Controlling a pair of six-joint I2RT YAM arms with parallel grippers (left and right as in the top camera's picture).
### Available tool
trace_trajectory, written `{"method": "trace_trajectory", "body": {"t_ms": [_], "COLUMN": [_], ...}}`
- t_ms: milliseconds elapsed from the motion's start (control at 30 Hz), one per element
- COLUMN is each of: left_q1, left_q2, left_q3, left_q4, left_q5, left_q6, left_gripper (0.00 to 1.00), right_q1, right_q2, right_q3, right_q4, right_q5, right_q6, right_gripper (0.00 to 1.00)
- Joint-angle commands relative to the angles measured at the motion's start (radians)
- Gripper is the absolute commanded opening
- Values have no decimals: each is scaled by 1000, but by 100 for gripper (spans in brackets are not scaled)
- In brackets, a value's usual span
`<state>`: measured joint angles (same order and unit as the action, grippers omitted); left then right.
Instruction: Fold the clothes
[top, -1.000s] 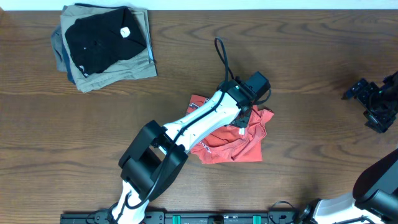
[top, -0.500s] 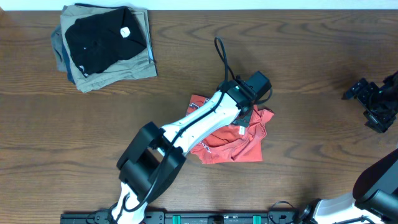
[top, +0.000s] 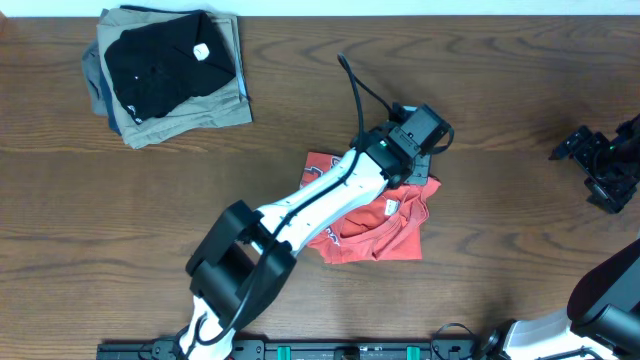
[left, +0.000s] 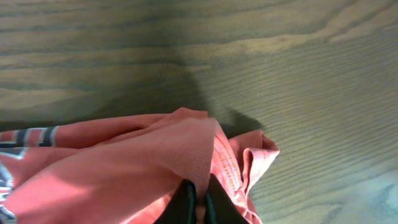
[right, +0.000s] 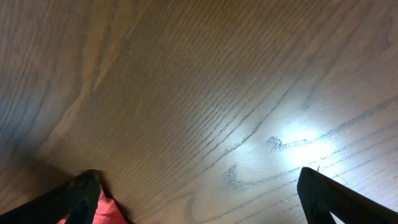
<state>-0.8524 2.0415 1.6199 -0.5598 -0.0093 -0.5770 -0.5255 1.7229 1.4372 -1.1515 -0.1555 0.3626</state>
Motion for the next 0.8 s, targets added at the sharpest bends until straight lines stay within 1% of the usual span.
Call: {"method": "trace_trajectory", "body": {"t_ms": [0,100,133,200,267,300,367,433,500,567,667,767], "left_q1": [-3,-3,-3,-3,-3,-3,-3,-4,-9,-11,-6,-3], "left_q2": [37,37,37,34,20,9,-16,-53,-90,-117,-129,-105], "left_q3": [-4,-4,-4,-3,-3,-2,2,4,4,4,4,3], "left_q4": [10,20,24,26,24,24,24,24,23,16,-27,-122], "left_q5": [1,2,2,8,54,77,120,154,156,155,153,79], "left_q6": [-24,-28,-30,-30,-30,-30,-26,2,40,68,68,68], "left_gripper": [23,24,27,40,47,52,67,76,81,84,84,84], "right_q1": [-8,-8,-8,-8,-8,-8,-8,-8,-8,-8,-8,-8], "right_q2": [-18,-18,-18,-18,-18,-18,-18,-18,-18,-18,-18,-18], "right_q3": [12,12,12,12,12,12,12,12,12,12,11,12], "right_q4": [0,0,0,0,0,0,0,0,0,0,0,0], "right_q5": [10,10,10,10,10,10,10,10,10,10,10,10], "right_q6": [-1,-1,-1,-1,-1,-1,-1,-1,-1,-1,-1,-1], "right_gripper": [99,99,99,99,99,99,99,99,99,99,99,99]}}
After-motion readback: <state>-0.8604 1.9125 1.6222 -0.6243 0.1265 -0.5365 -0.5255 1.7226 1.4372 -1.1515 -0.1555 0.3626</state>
